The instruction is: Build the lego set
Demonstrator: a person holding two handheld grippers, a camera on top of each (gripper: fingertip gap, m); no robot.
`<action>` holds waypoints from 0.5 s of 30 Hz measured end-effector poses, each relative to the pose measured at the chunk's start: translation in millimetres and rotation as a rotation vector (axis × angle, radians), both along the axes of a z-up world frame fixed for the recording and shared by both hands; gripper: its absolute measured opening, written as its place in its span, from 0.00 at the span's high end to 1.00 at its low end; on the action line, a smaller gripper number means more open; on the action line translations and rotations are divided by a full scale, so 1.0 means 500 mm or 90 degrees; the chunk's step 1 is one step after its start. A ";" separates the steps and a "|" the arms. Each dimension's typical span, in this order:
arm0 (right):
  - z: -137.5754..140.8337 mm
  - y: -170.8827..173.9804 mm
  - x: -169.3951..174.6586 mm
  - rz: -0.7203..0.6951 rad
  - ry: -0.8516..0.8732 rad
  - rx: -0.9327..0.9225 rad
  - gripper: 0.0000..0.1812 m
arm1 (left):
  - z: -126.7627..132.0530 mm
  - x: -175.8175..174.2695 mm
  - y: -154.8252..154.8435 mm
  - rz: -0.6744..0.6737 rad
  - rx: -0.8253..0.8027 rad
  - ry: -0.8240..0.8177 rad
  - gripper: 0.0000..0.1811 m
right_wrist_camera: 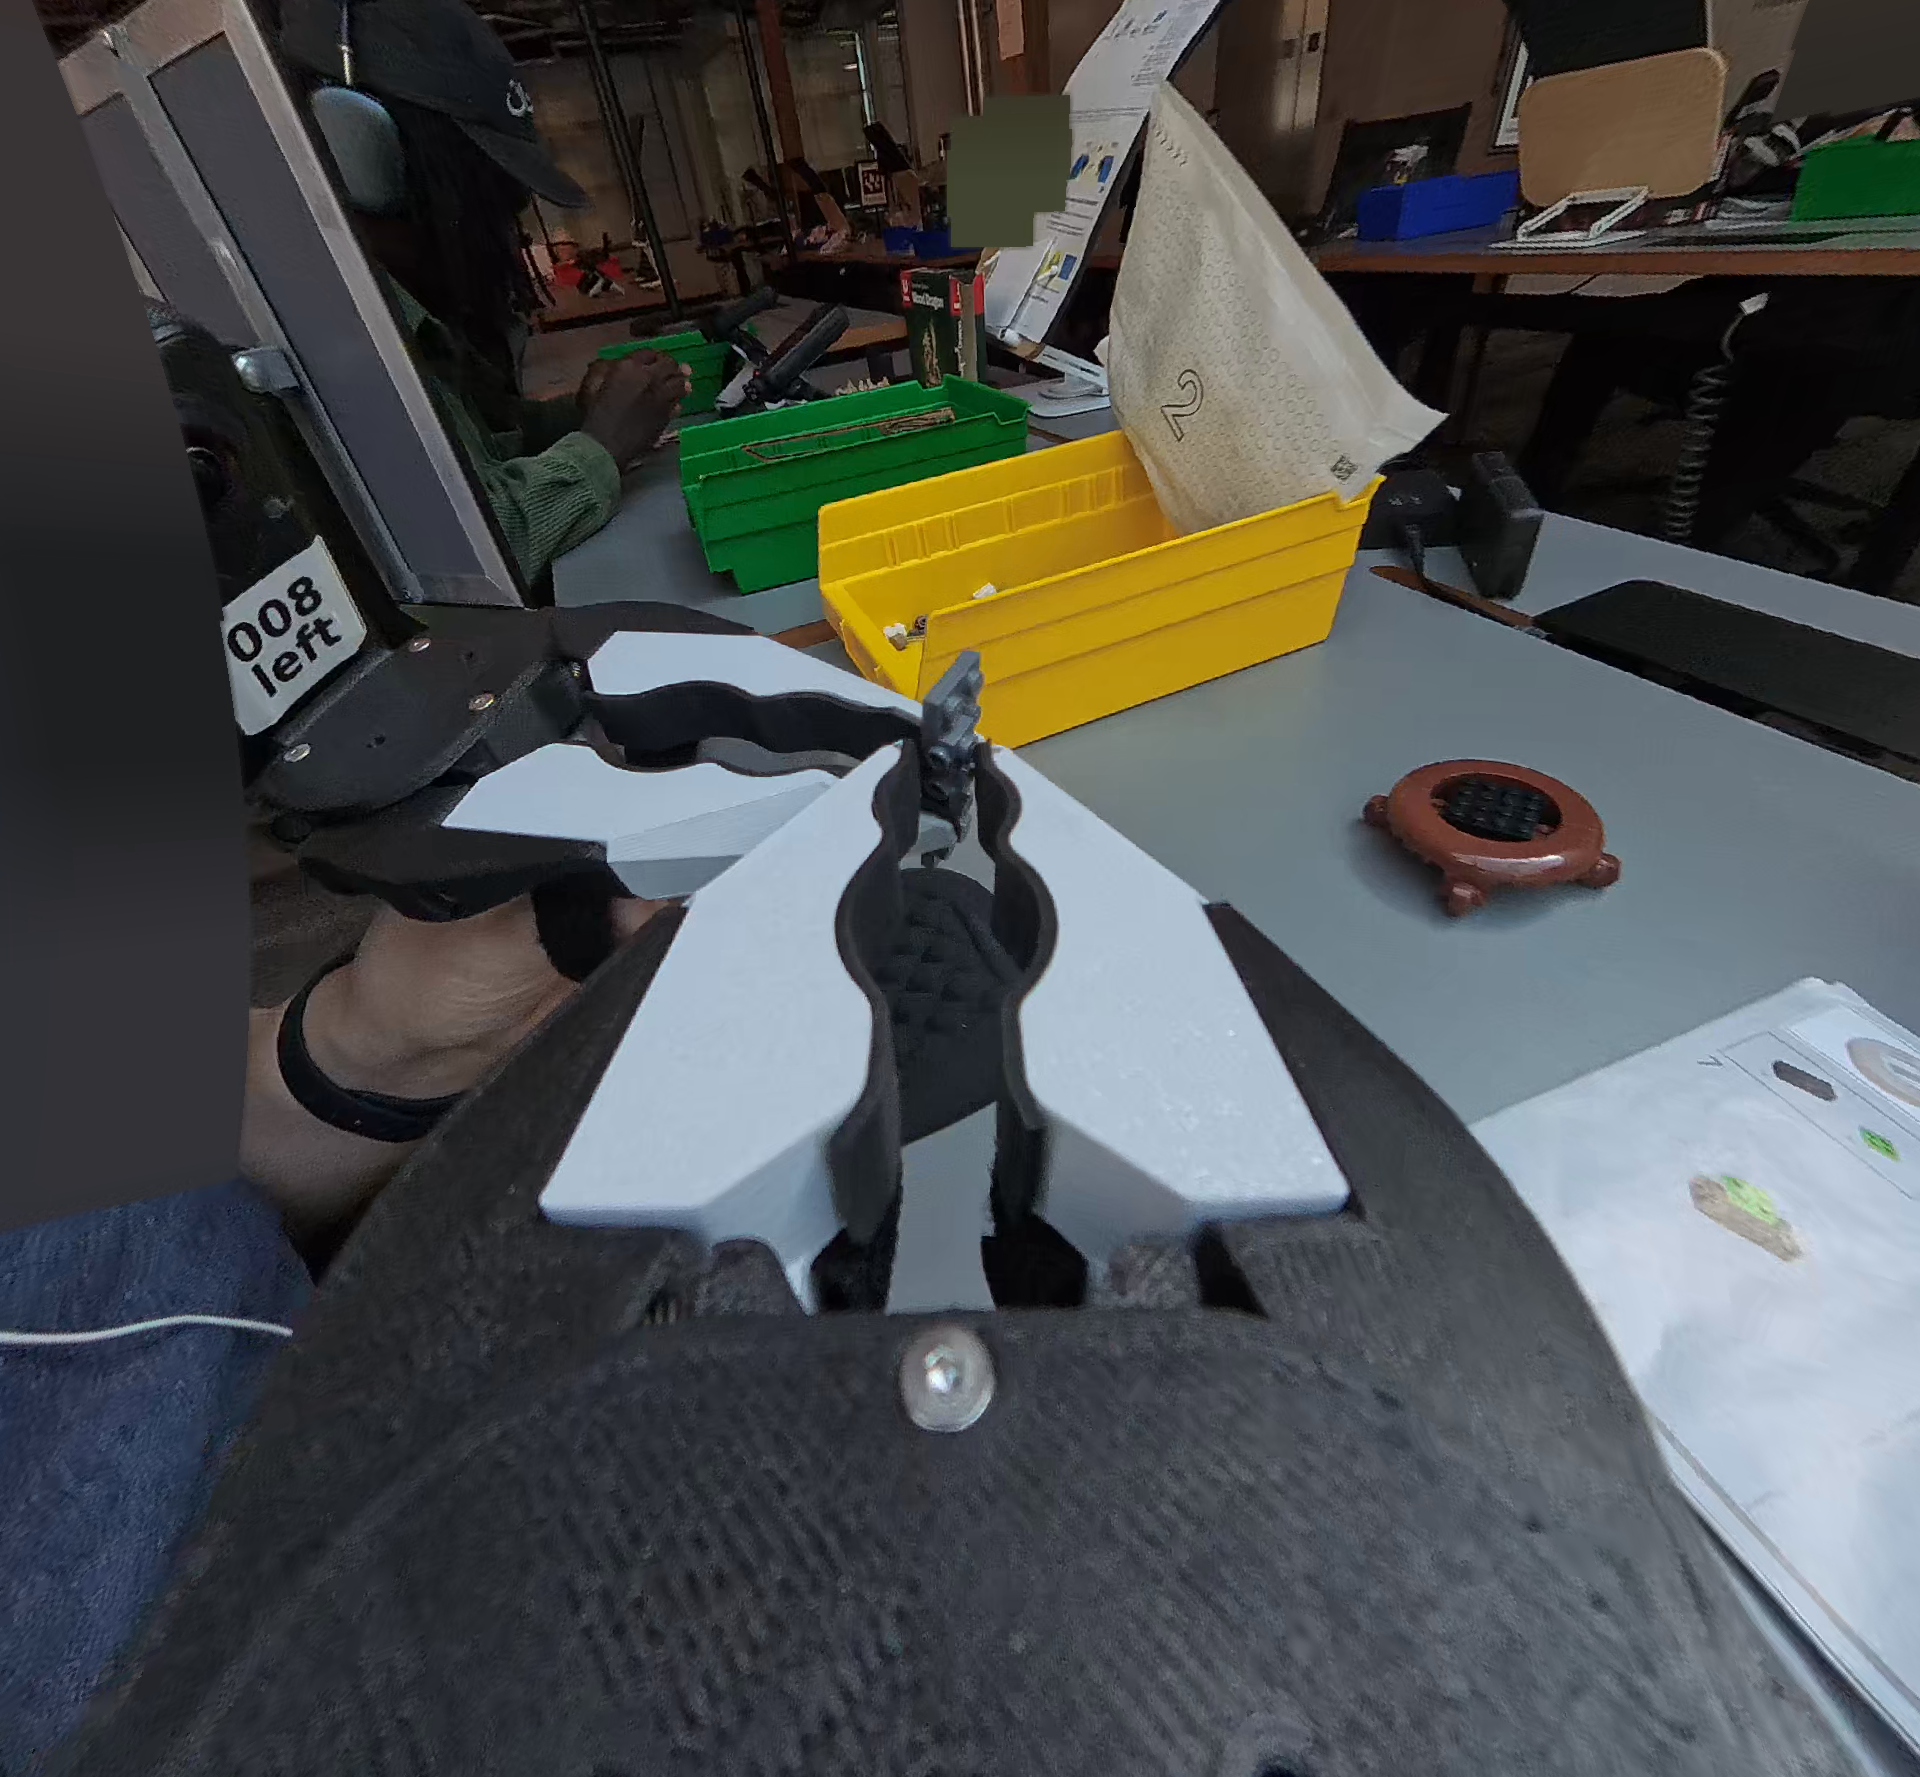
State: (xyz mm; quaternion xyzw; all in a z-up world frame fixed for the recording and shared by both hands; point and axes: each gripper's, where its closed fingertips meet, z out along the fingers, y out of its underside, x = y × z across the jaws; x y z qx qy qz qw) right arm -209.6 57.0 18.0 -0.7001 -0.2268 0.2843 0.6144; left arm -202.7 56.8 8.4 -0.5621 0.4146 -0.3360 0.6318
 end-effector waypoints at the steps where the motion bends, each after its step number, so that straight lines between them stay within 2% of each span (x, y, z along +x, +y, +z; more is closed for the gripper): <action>1: 0.001 -0.010 0.019 -0.009 0.013 -0.002 0.95 | 0.001 0.019 -0.011 -0.003 0.020 0.019 0.91; 7: -0.017 -0.052 0.122 -0.034 0.110 -0.040 0.96 | -0.013 0.123 -0.061 -0.030 0.067 0.077 0.91; 9: -0.021 -0.056 0.152 -0.041 0.133 -0.041 0.95 | -0.017 0.141 -0.072 -0.057 0.039 0.060 0.90; 10: -0.019 -0.058 0.171 -0.051 0.138 -0.032 0.95 | -0.020 0.142 -0.074 -0.070 0.017 0.057 0.84; 12: -0.011 -0.066 0.209 -0.067 0.138 -0.016 0.95 | -0.038 0.127 -0.062 -0.073 -0.029 0.077 0.80; 15: -0.008 -0.085 0.263 -0.094 0.077 0.049 0.95 | -0.085 0.079 -0.027 -0.050 -0.106 0.122 0.84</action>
